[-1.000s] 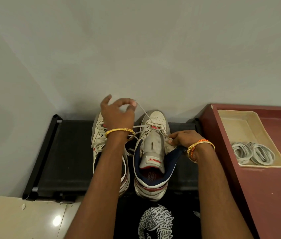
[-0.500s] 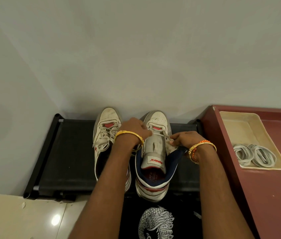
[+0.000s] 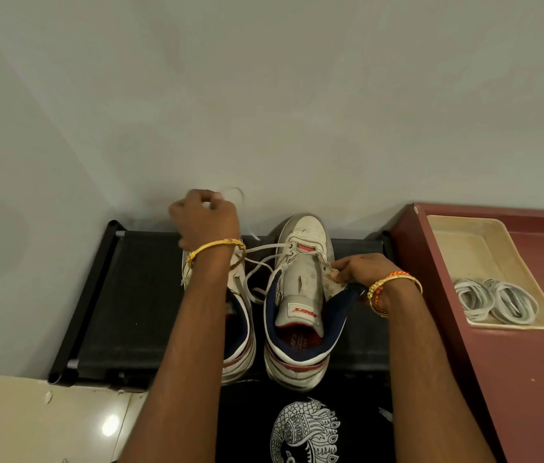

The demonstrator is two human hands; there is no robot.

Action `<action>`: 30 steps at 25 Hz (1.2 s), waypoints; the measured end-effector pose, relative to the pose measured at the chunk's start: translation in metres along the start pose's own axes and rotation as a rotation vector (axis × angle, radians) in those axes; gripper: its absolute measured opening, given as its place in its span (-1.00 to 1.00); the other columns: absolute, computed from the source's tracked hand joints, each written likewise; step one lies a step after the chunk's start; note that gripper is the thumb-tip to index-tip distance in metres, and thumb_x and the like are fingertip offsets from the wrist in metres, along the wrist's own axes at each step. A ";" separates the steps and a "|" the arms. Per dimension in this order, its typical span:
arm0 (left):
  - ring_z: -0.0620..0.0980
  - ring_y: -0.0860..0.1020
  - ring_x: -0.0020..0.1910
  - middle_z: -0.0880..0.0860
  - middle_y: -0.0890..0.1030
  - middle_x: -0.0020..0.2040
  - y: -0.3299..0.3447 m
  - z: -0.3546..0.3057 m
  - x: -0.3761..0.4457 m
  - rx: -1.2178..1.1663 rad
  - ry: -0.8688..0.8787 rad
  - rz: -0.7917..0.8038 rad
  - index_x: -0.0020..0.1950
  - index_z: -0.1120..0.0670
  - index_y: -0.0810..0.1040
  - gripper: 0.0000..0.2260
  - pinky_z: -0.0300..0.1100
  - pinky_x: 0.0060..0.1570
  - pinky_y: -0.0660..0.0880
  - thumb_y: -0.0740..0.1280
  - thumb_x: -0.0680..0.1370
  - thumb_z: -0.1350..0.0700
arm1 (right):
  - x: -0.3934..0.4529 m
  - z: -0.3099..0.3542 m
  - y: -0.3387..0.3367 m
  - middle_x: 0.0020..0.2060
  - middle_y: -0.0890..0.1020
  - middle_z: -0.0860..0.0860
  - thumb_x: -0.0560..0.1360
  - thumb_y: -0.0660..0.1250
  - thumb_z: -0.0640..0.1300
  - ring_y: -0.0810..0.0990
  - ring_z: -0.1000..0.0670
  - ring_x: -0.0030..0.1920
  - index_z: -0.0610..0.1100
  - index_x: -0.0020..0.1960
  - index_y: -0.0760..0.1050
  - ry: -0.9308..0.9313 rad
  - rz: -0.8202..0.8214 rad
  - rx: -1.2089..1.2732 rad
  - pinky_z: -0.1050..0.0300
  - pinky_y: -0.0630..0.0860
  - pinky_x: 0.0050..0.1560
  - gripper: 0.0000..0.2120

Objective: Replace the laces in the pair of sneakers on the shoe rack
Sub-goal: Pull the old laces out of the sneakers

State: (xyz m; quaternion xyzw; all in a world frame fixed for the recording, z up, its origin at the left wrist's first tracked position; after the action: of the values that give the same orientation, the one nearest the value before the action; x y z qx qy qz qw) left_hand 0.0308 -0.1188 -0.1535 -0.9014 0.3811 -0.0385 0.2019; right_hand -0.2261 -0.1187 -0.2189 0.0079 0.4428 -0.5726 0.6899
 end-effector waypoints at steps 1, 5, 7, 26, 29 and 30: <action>0.08 0.48 0.12 0.10 0.37 0.25 -0.015 0.002 0.004 -0.066 -0.058 -0.127 0.05 0.09 0.51 -0.87 0.11 0.27 0.36 0.23 0.56 0.12 | 0.001 0.000 -0.001 0.10 0.58 -0.14 0.49 0.30 -0.35 0.50 -0.10 0.11 -0.28 0.16 0.57 0.002 -0.020 0.032 0.03 0.42 0.24 -0.74; 0.20 0.24 0.42 0.17 0.16 0.46 -0.023 0.012 0.002 0.097 -0.137 -0.052 0.48 0.14 0.11 -0.30 0.17 0.40 0.17 0.37 0.45 0.01 | 0.006 0.007 0.000 -0.14 0.67 -0.13 0.37 0.35 -0.34 0.59 -0.08 -0.11 -0.27 -0.16 0.64 -0.071 -0.209 0.150 0.01 0.57 0.05 -0.90; 0.20 0.11 0.48 0.18 0.07 0.51 0.004 0.011 -0.012 0.294 -0.060 0.215 0.53 0.15 -0.03 -0.18 0.12 0.44 0.10 0.39 0.45 -0.03 | 0.005 0.023 0.002 -0.25 0.63 -0.02 0.43 0.37 -0.27 0.58 -0.01 -0.13 -0.17 -0.17 0.63 -0.216 -0.266 0.083 0.14 0.54 -0.06 -0.93; 0.13 0.56 0.10 0.14 0.59 0.11 0.056 0.034 -0.065 0.788 0.194 0.497 0.13 0.14 0.58 -0.78 -0.09 -0.03 0.48 0.31 0.53 0.10 | 0.009 0.006 -0.013 -0.17 0.62 -0.13 0.43 0.38 -0.21 0.56 -0.12 -0.15 -0.14 -0.20 0.57 -0.094 -0.634 0.211 0.11 0.49 -0.12 -0.96; 0.13 0.55 0.12 0.14 0.57 0.13 0.056 0.035 -0.067 0.785 0.158 0.506 0.14 0.15 0.56 -0.77 -0.09 -0.01 0.48 0.31 0.53 0.09 | 0.018 -0.028 -0.015 -0.15 0.59 -0.18 0.46 0.33 -0.24 0.56 -0.15 -0.13 -0.29 -0.03 0.58 0.125 -0.586 0.456 -0.03 0.57 -0.08 -0.86; 0.13 0.55 0.13 0.14 0.57 0.14 0.056 0.035 -0.067 0.784 0.151 0.508 0.15 0.15 0.55 -0.77 -0.09 0.00 0.48 0.31 0.53 0.09 | 0.023 -0.028 -0.012 -0.14 0.58 -0.17 0.47 0.28 -0.27 0.57 -0.15 -0.13 -0.28 0.02 0.56 0.121 -0.540 0.457 -0.02 0.56 -0.12 -0.83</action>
State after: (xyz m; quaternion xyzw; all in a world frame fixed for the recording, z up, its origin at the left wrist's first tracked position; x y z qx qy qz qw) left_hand -0.0468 -0.0954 -0.2018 -0.6300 0.5599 -0.1944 0.5018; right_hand -0.2535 -0.1265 -0.2444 0.0788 0.3294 -0.8170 0.4667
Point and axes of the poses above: each hand's wrist, its own x-axis towards the middle knuckle, its own y-axis out of the palm, z = x × y, the point moved 7 cm from there along x, towards the middle knuckle
